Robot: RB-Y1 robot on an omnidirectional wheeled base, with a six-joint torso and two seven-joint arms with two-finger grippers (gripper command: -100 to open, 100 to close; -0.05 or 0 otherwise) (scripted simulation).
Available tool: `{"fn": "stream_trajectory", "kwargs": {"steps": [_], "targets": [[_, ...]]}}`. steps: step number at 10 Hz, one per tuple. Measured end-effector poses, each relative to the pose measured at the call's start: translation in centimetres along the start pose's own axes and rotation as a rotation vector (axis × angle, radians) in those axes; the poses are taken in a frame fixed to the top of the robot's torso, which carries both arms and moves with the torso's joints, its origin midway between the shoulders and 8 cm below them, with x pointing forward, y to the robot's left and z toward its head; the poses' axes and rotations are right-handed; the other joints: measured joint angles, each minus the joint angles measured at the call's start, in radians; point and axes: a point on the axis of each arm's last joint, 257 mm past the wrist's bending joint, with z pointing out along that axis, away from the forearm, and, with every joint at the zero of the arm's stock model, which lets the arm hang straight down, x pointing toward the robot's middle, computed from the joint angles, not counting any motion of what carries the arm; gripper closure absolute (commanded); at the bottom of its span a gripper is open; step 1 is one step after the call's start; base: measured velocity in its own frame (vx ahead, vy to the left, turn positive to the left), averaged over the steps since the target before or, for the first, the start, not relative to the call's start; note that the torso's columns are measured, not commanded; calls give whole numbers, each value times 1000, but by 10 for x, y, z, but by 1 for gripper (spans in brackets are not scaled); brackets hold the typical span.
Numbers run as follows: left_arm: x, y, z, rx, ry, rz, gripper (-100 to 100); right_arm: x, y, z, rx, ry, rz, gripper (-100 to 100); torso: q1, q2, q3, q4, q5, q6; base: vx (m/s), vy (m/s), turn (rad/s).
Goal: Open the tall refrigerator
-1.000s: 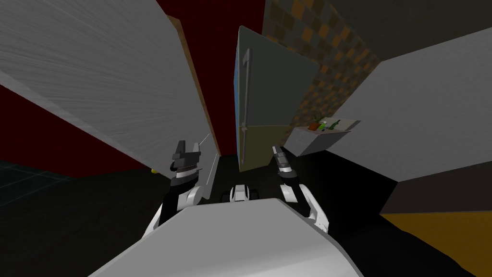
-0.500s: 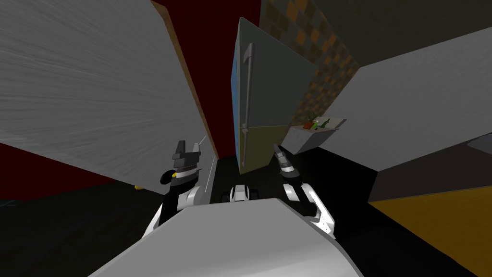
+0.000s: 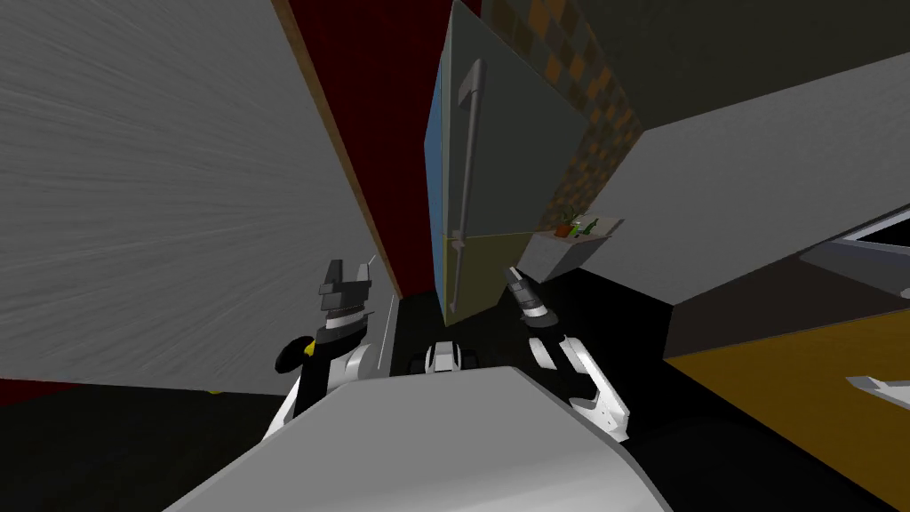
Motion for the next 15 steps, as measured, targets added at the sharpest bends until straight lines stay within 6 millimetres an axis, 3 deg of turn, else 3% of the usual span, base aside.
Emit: {"fn": "stream_trajectory", "kwargs": {"steps": [6,12,14,15], "targets": [[0,0,0,0,0,0,0,0,-5,0,-28,82,-242,-100,-1,1,0,0,0,0,84,132,-144],[0,-7,1,12,0,4,0,3,-18,0,-60,190,-501,-100,21,-22,-5,-7,14,7,60,126,-121],[0,-9,1,14,0,5,0,4,-24,0,-74,229,-588,-100,12,-14,-6,-4,6,1,73,128,-89],[0,-9,0,12,-2,5,0,4,-27,0,-81,250,-634,-100,13,-14,-3,-3,7,6,93,167,-221]]}}
